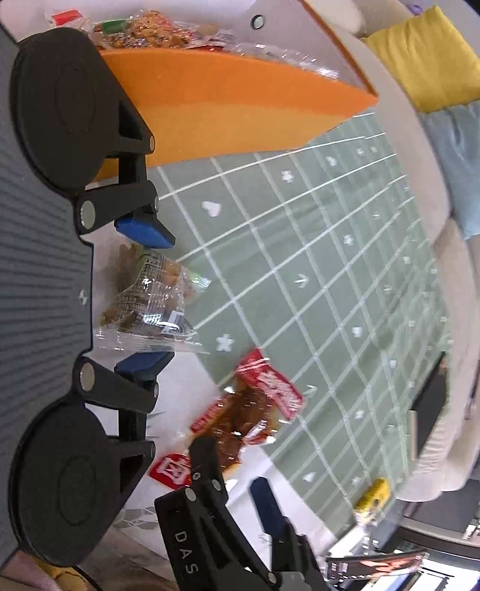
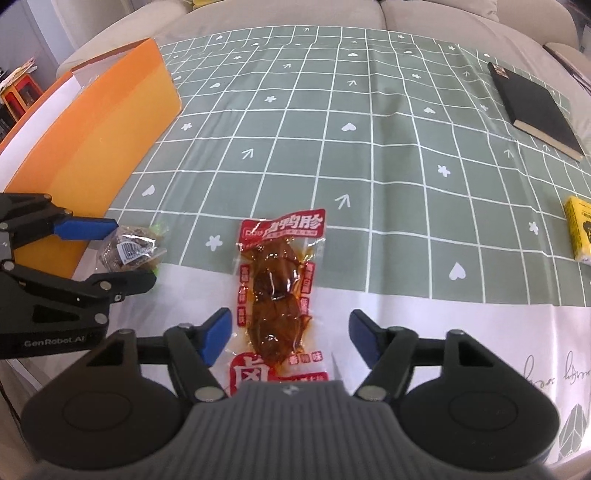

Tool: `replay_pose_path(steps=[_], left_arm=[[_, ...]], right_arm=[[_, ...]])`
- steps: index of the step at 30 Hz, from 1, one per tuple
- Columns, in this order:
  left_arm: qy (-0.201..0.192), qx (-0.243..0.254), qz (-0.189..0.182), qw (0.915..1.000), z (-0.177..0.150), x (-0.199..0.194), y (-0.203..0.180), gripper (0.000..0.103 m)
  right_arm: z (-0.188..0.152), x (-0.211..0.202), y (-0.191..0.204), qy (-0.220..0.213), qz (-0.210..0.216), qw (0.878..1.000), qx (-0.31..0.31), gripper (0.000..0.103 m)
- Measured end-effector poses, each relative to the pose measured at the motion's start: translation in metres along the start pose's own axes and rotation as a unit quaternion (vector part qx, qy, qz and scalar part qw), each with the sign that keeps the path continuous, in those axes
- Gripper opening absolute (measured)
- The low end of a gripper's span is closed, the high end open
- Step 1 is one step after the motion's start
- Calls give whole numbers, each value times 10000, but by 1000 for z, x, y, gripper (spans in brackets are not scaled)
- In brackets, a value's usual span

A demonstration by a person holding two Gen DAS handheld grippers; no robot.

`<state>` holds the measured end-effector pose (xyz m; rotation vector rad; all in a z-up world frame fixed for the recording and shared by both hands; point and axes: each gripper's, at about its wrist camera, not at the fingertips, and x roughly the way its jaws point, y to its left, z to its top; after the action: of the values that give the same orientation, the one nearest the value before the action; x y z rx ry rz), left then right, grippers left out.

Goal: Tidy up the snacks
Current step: 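Lift the silver packet with the left tool while the right tool lifts the red packet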

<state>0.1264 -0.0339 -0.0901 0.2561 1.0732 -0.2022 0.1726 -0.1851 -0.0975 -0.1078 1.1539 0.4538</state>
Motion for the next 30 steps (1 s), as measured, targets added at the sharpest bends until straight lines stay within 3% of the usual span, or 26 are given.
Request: replay_pose_path(steps=[3,17,22,30], left_arm=[[210,-47,97,9997,0,5,1,73],[203,-239,114,9994,5,9,2,63],[195,-279,104,9994,5,10,3,60],[98,-415,189,9989,6,7,5,54]], right_arm=[[1,1,6,-150,-190,9995,-187,71],[3,19,13,-299,-338,9988,-195,65],[3,17,17,-322,-363,9984,-276,43],[5,11,19,-463,-372,9979,-240,36]])
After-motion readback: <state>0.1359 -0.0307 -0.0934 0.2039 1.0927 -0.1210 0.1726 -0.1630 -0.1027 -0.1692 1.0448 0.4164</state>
